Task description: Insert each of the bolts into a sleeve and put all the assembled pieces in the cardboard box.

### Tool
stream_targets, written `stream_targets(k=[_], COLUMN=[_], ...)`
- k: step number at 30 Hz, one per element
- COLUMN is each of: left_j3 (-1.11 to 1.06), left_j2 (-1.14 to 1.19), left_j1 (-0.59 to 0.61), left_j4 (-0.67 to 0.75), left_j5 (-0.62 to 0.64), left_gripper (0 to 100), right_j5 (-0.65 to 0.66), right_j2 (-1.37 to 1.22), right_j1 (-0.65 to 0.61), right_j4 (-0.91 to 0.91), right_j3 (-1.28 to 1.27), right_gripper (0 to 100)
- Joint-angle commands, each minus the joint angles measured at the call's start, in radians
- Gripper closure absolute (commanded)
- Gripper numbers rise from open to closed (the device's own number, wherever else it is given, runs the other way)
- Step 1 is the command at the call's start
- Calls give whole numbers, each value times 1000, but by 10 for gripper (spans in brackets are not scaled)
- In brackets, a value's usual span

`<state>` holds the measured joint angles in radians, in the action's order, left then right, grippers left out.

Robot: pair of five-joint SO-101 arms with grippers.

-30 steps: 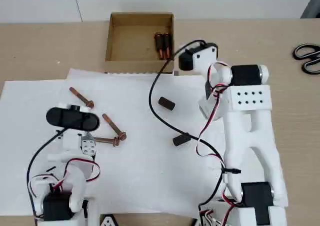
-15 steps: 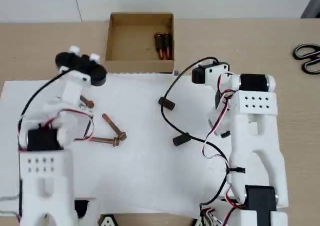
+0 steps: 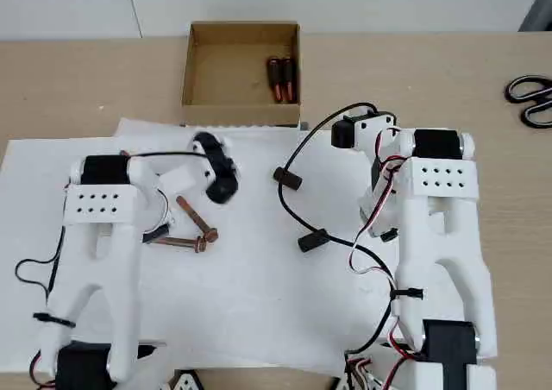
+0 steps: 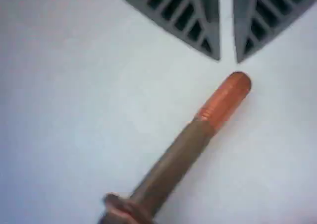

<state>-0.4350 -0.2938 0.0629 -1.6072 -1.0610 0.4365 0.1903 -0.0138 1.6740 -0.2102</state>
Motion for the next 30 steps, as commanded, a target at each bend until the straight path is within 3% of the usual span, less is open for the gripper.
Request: stream_targets(k=[1, 12, 30], left_j3=[39, 47, 47], left_j2=[26, 190, 350], left_j1=[-37, -107, -106], left_j4=[-34, -17, 173], left_j5=[-114, -319, -344], left_gripper=[991, 946, 920], right_j5=[-9, -8, -6], right_j2=[47, 38, 45], right_j1=[12, 12, 5], right_j4=[-2, -2, -10], right_j3=[5, 5, -75], right_gripper=[991, 991, 991])
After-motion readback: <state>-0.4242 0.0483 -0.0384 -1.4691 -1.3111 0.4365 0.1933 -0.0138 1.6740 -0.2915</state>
